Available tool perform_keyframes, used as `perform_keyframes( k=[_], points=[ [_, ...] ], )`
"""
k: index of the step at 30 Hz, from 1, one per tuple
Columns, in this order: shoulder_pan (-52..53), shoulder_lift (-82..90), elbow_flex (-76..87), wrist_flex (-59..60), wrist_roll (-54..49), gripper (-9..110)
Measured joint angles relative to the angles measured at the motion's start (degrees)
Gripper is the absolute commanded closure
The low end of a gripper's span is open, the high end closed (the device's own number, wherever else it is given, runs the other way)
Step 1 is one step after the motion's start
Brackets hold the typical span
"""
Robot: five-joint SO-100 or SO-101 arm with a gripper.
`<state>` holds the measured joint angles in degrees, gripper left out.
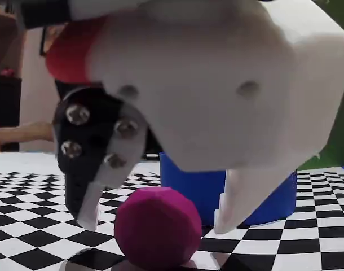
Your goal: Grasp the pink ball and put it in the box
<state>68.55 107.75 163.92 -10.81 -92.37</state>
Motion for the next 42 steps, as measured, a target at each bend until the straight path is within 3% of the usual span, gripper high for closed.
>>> perform_keyframes(
  k=[33,34,35,42],
  points=[
    [0.0,-1.67,-0.09,0.0,0.0,74],
    [0.0,-1.67,-0.09,0.0,0.0,91],
    [0.0,-1.67,-0.09,0.0,0.0,99],
    [-0.44,-1.67,-0.09,-0.62,0.09,101]
  ],
)
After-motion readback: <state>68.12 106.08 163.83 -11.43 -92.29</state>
